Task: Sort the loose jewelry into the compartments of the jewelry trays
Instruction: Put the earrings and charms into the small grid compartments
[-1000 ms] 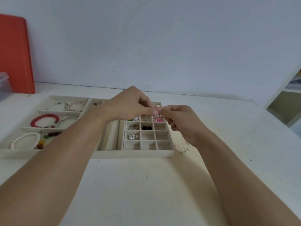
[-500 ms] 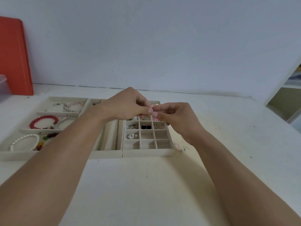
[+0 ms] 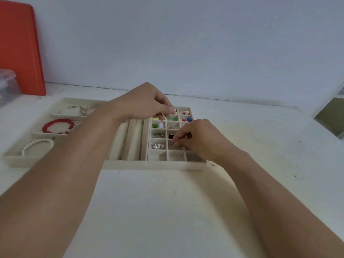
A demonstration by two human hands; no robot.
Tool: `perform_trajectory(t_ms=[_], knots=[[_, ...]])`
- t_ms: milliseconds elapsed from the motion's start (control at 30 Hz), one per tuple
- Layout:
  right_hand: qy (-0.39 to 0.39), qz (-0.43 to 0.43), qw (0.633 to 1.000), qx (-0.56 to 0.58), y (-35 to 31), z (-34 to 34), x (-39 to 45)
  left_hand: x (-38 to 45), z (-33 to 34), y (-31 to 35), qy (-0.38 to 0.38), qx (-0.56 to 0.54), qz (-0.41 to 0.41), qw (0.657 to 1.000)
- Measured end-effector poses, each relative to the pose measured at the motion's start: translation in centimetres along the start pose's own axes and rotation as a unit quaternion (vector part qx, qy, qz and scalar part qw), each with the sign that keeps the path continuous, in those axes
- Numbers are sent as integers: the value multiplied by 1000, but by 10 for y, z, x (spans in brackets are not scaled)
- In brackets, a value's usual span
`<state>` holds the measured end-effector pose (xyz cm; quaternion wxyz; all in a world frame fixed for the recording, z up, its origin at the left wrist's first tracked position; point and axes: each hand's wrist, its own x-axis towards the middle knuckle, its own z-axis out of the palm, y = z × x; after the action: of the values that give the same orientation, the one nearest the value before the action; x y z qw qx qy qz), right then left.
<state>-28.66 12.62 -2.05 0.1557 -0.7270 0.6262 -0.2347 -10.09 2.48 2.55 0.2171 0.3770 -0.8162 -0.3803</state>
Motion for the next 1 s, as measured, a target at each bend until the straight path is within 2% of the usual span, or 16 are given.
perform_trajectory(t_ms=[167, 367, 667, 800, 933, 1000], knots=[[-43, -28, 995, -87, -4, 7, 4, 0, 0, 2, 3, 3, -1, 1000], [-20, -26, 986, -163, -9, 12, 7, -2, 2, 3, -1, 8, -2, 1000], [28, 12, 985, -169, -8, 18, 7, -2, 1, 4, -1, 5, -1, 1000], [60, 29, 989, -135, -6, 16, 5, -3, 3, 5, -2, 5, -5, 1000], [53, 35, 991, -119, -8, 11, 2, -4, 3, 5, -5, 10, 0, 1000], [79, 47, 992, -91, -5, 2, 1, -4, 3, 5, -11, 25, 5, 1000]])
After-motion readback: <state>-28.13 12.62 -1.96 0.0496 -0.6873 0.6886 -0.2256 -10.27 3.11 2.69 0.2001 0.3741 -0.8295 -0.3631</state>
